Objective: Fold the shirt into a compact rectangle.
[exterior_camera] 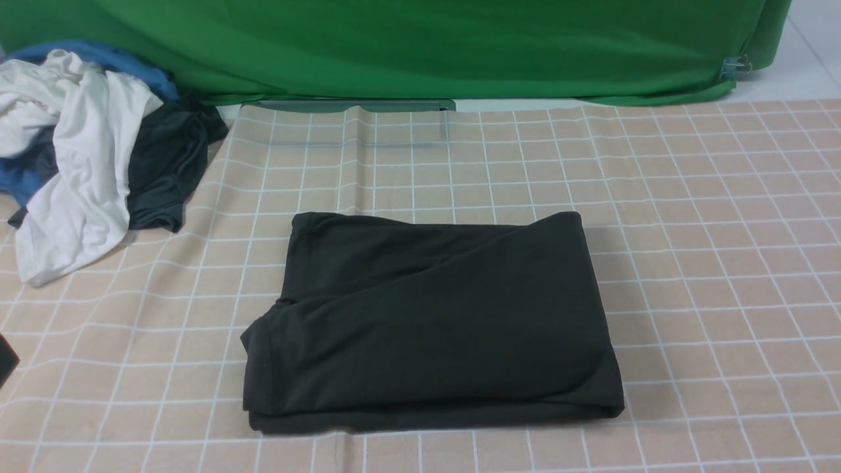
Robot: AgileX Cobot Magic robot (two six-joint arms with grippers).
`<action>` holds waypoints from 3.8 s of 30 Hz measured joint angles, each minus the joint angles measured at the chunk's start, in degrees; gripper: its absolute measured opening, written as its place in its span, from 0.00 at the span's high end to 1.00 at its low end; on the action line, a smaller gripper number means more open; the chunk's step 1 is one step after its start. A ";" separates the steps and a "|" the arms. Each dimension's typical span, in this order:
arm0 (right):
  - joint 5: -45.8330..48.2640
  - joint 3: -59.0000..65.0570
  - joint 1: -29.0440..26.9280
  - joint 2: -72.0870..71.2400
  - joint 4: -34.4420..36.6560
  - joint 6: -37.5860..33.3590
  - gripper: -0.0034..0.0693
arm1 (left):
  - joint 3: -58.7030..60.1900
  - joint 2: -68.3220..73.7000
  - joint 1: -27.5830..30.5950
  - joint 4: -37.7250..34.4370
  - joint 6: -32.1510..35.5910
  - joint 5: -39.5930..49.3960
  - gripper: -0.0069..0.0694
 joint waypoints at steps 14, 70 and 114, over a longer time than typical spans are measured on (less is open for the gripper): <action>0.00 0.00 0.00 0.00 0.00 0.00 0.63 | 25.02 -5.07 13.37 7.18 0.55 -24.02 0.88; 11.45 23.40 -20.30 -1.94 0.00 1.20 0.63 | 26.04 -5.09 14.15 9.32 0.60 -18.08 0.88; 11.45 23.40 -20.30 -1.94 0.00 1.38 0.63 | 26.04 -5.09 14.15 9.50 0.60 -18.08 0.88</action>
